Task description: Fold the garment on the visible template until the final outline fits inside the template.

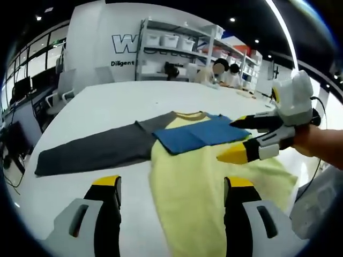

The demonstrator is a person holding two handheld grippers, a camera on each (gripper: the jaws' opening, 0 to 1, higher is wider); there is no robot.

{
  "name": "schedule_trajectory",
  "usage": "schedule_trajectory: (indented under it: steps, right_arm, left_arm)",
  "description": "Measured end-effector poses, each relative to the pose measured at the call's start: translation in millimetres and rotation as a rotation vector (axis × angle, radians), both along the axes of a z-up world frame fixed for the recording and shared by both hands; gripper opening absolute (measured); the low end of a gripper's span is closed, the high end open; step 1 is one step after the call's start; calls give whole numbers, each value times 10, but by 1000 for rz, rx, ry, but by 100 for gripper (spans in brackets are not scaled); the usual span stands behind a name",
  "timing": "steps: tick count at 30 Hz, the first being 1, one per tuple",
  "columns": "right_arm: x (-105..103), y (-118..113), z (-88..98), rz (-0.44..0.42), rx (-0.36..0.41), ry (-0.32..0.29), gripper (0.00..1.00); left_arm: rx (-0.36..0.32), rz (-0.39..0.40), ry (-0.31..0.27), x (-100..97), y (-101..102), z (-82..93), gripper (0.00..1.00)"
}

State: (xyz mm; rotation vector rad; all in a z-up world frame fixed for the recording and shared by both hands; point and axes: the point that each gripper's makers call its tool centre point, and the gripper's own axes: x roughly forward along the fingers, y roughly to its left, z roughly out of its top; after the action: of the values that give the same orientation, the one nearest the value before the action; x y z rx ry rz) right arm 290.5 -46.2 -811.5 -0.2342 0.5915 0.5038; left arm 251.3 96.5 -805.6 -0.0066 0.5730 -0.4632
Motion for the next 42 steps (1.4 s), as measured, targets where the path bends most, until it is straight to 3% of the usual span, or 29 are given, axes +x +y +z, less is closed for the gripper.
schedule_trajectory:
  steps: [6, 28, 42]
  right_arm:
    - [-108, -207, 102, -56, 17, -42, 90]
    - [-381, -673, 367, -190, 70, -98, 87]
    - [-436, -731, 214, -199, 58, -80, 85]
  left_arm:
    - [4, -14, -2, -21, -47, 3, 74]
    - [8, -32, -15, -79, -113, 61, 74]
    - [10, -9, -21, -60, -21, 107, 74]
